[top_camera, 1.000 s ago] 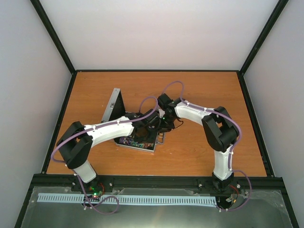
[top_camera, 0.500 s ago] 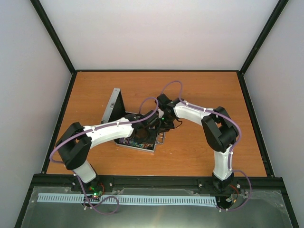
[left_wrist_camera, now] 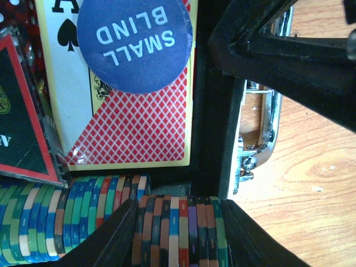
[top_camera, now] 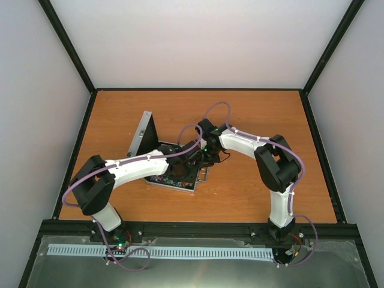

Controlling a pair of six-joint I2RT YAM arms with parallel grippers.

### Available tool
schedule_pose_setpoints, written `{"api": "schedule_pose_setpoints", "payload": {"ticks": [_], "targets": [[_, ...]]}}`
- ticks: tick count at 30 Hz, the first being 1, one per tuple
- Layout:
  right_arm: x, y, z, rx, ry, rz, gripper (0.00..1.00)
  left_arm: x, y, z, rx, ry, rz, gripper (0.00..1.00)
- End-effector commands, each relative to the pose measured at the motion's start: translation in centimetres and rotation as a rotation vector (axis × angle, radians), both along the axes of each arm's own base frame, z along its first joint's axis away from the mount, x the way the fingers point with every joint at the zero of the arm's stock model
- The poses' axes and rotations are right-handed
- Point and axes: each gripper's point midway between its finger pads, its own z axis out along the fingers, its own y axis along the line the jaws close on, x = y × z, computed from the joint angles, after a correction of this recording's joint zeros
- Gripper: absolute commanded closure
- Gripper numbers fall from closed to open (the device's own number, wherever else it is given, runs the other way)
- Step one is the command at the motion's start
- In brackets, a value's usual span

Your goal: Pack up texas hold em set

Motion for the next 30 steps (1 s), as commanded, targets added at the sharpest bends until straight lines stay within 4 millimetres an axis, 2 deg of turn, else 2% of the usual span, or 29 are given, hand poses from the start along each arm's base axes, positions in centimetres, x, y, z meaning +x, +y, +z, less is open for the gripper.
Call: {"api": "schedule_pose_setpoints", "payload": {"ticks": [1, 13, 19, 30], "targets": [[-0.3, -3.4, -2.4, -0.167, -0.002, 0.000, 0.97, -2.3, 6.3, -2.3, 0.294, 0.052, -0.062, 0.99], [-0.2, -3.1, -2.4, -0.157, -0.002, -0.002, 0.97, -3.0, 5.4, -4.3, 0.361, 0.049, -0.133, 0.99], [-0.2, -3.2, -2.4, -0.157, -0.001, -0.004, 0.97, -4.2, 4.9, -5.6, 0.374, 0.080, -0.171, 0.99], [-0.2, -3.2, -2.5, -0.158, -0.003, -0.005, 0.97, -6.6, 4.0, -6.4, 0.310, 0.145, -0.265, 0.99]]}}
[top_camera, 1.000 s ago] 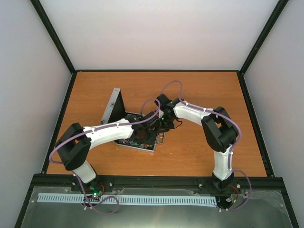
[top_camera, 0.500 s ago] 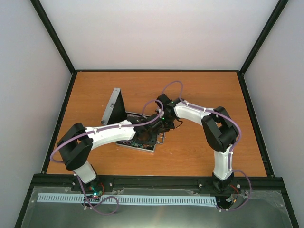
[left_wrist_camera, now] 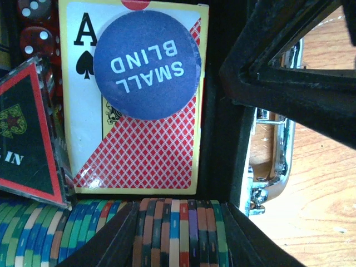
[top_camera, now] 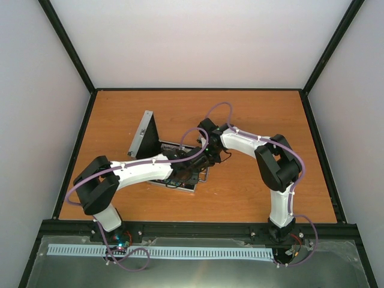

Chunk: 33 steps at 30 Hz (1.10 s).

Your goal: Pack up texas hold em set

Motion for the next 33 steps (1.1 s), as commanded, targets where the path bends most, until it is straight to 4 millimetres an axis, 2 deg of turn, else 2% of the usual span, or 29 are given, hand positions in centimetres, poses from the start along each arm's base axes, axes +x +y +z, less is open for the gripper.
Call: {"api": "schedule_pose_setpoints", "payload": {"ticks": [1, 6, 21, 33], "targets": [[-0.1, -3.1, -2.5, -0.176, -0.029, 0.013, 0.97, -6.8, 4.7, -5.2, 0.247, 0.259, -0.256, 0.99], [-0.1, -3.1, -2.5, -0.178, -0.029, 0.011, 0.97, -7.8, 4.5, -4.9, 0.229, 0.285, -0.310, 0.99], [0.4, -3.2, -2.2, -0.183, -0.042, 0.012, 0.97, -9.7, 4.4, -4.9, 0.235, 0.354, -0.416, 0.87], [1.1, -2.9, -1.8, -0.178, -0.051, 0.017, 0.97, -7.8, 3.7, -3.0, 0.276, 0.285, -0.376, 0.68]]}}
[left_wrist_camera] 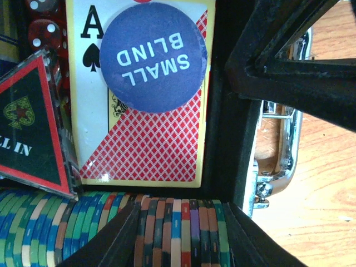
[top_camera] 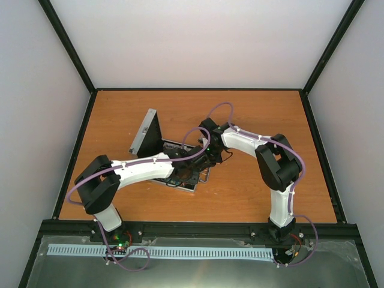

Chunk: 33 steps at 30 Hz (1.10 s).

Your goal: Pack up texas hold em set

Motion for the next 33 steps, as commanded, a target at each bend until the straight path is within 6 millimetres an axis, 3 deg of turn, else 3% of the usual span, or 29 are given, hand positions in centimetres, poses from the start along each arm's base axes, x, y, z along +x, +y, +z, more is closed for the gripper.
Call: {"api": "schedule_pose_setpoints", "payload": {"ticks": [1, 13, 21, 33], "targets": [[1.3, -2.4, -1.9, -0.171, -0.075, 0.029, 0.97, -7.6, 3.8, -3.3, 0.277, 0.270, -0.313, 0.67], [1.2, -2.5, -2.2, -0.171, -0.066, 0.032, 0.97, -7.7, 3.1, -3.5, 0.241, 0.275, -0.292, 0.63], [1.2, -2.5, -2.3, -0.171, -0.065, 0.033, 0.97, -6.6, 2.7, -4.1, 0.252, 0.230, -0.278, 0.67], [1.2, -2.6, -2.3, -0.173, -0.067, 0.032, 0.97, -6.9, 3.0, -6.1, 0.286, 0.260, -0.283, 0.65]]}}
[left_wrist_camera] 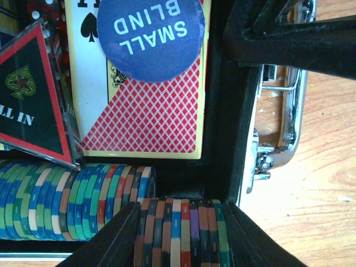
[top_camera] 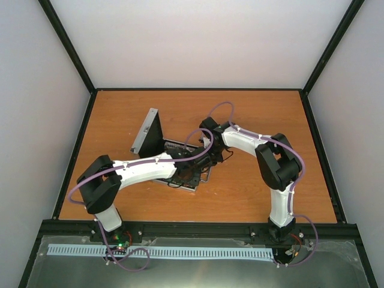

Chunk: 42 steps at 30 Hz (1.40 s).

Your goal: Pack up texas hold em set

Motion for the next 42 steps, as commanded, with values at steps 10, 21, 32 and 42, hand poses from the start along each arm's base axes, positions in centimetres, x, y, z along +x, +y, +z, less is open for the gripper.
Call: {"api": "schedule_pose_setpoints", "payload": {"ticks": [10, 21, 32, 42], "targets": [[0.9, -2.3, -2.3, -0.167, -0.069, 0.022, 0.97, -5.7, 3.3, -5.4, 0.239, 0.211, -0.255, 0.54], [0.9, -2.3, -2.4, -0.166, -0.066, 0.023, 0.97, -5.2, 2.4, -4.9, 0.219, 0.198, -0.244, 0.48], [0.8, -2.3, -2.5, -0.165, -0.062, 0.025, 0.97, -5.0, 2.0, -4.2, 0.206, 0.192, -0.244, 0.37], [0.8, -2.2, -2.5, -0.161, -0.061, 0.027, 0.97, -4.5, 1.3, -3.4, 0.186, 0.170, -0.239, 0.26]]}}
